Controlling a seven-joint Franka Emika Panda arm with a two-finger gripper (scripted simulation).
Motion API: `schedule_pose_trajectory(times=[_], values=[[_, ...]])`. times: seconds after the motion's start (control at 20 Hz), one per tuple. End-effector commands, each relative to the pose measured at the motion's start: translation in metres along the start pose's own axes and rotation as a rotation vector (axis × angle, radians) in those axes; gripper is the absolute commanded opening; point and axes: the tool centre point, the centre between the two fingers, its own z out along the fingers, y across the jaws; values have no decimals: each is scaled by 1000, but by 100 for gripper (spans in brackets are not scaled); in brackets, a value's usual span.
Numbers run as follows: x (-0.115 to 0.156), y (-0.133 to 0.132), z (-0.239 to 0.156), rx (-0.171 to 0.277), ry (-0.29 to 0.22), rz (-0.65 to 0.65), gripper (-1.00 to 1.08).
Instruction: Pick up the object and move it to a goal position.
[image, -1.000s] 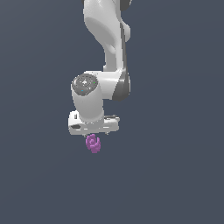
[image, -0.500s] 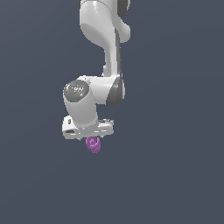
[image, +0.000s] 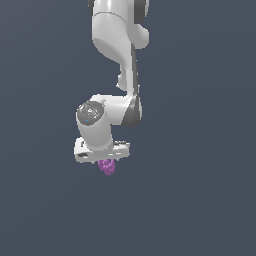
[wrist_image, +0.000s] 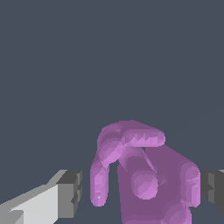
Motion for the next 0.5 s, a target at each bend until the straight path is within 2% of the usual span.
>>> schedule_pose_trajectory(times=[0.0, 0.35, 0.4, 0.45], values=[[0, 0, 13, 0, 0, -1, 100], [1, 1, 20, 0, 0, -1, 100], [1, 1, 20, 0, 0, -1, -100], [1, 1, 20, 0, 0, -1, -100]])
